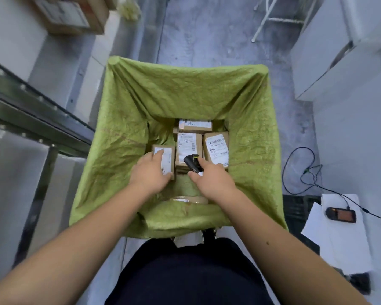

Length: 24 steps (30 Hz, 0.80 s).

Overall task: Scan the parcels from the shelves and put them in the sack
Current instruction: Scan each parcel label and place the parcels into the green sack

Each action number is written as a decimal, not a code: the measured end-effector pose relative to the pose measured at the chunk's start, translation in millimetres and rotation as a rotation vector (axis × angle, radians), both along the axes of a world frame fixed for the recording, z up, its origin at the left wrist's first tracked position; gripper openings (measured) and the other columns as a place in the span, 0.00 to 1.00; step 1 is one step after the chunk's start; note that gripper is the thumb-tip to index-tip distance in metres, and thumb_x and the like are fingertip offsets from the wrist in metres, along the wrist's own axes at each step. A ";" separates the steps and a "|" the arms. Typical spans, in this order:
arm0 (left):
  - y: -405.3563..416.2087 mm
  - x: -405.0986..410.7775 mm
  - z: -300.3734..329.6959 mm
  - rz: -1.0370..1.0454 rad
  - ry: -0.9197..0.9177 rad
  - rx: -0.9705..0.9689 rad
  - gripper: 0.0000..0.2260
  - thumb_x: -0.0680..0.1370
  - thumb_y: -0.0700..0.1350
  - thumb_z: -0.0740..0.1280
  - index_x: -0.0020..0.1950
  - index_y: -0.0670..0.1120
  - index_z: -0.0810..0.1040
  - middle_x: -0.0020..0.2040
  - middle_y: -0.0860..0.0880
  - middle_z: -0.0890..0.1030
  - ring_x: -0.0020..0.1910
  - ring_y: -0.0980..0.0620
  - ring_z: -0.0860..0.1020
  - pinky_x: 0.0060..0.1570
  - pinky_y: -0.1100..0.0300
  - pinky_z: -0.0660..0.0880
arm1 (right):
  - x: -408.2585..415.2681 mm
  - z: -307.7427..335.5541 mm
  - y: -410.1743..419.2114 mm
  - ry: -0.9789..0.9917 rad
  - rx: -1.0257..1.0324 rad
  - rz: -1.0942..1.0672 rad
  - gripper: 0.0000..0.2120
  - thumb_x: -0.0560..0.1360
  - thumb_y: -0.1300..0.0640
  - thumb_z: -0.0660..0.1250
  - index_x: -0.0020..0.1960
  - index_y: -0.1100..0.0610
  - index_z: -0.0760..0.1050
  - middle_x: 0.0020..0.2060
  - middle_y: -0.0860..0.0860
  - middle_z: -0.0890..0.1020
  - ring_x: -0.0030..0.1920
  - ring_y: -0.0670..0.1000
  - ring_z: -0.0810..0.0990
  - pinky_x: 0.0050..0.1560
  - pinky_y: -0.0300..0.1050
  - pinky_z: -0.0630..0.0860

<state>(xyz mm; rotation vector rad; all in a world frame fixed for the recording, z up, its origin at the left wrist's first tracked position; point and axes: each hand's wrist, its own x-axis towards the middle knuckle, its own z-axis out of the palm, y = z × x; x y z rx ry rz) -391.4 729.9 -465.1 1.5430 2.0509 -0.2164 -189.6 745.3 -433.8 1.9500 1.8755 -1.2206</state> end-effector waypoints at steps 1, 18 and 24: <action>-9.3 -0.4 10.4 0.019 0.036 0.023 0.39 0.77 0.62 0.70 0.84 0.53 0.58 0.81 0.44 0.64 0.79 0.42 0.64 0.74 0.45 0.68 | -1.1 0.6 0.0 0.022 0.005 0.034 0.32 0.79 0.34 0.60 0.81 0.42 0.59 0.65 0.60 0.74 0.61 0.63 0.76 0.60 0.56 0.76; -226.0 15.3 135.6 0.505 0.322 0.291 0.38 0.77 0.67 0.65 0.84 0.56 0.60 0.82 0.47 0.64 0.81 0.43 0.61 0.78 0.45 0.63 | -60.6 91.4 -96.1 0.239 0.245 0.602 0.30 0.80 0.34 0.60 0.79 0.41 0.60 0.61 0.59 0.73 0.58 0.64 0.77 0.56 0.55 0.74; -353.2 6.6 160.6 0.775 0.389 0.301 0.38 0.77 0.67 0.65 0.84 0.57 0.57 0.83 0.47 0.62 0.82 0.45 0.59 0.77 0.46 0.62 | -107.6 119.7 -188.7 0.321 0.330 0.851 0.34 0.79 0.32 0.59 0.82 0.39 0.56 0.62 0.58 0.75 0.61 0.62 0.76 0.58 0.54 0.74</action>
